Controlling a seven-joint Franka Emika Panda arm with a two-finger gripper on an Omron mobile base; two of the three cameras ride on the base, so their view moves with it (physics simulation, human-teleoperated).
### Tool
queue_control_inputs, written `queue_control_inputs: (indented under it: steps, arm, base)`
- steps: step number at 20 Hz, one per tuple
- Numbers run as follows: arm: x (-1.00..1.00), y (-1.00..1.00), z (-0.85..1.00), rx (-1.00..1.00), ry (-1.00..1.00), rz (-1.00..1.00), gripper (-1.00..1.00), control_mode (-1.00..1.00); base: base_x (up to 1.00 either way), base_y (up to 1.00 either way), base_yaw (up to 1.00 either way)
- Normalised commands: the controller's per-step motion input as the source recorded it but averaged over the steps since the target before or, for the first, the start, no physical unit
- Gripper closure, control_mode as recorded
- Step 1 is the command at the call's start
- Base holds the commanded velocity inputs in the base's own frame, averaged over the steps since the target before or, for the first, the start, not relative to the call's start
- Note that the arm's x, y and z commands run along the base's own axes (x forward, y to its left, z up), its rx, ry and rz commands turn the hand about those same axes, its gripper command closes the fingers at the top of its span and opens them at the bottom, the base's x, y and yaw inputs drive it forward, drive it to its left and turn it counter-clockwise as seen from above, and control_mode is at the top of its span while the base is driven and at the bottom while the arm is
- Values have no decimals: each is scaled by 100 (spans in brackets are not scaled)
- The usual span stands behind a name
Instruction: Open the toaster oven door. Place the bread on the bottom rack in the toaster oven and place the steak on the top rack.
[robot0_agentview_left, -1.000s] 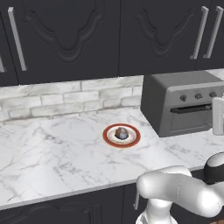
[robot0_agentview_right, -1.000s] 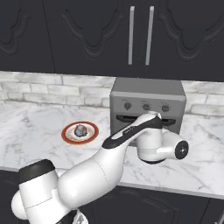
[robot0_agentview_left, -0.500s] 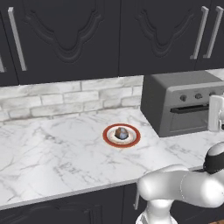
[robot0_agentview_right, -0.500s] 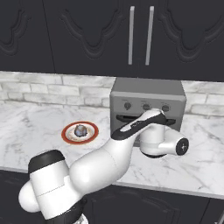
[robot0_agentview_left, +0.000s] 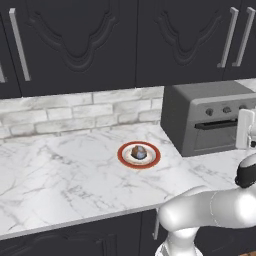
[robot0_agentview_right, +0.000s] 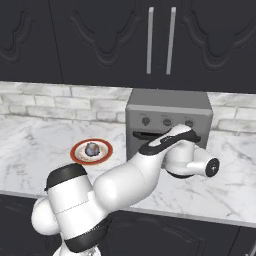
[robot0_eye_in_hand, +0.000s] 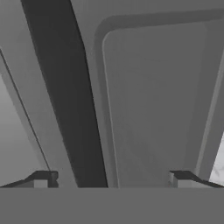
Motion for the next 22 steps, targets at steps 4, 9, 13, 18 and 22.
queue_control_inputs:
  steps: [4, 9, 13, 18, 22]
  arm:
    - [9, -6, -18, 0, 0, 0, -100, -100]
    - [20, -2, -10, 0, 0, 0, -100, -100]
    - [21, 0, -16, 0, 0, 0, -100, -100]
    - [21, 0, -25, -2, 7, 0, -100, -100]
    - [14, 2, -37, -6, 17, 0, -100, -100]
  base:
    - [0, 0, 0]
    - [0, 0, 0]
    - [0, 0, 0]
    - [0, 0, 0]
    - [0, 0, 0]
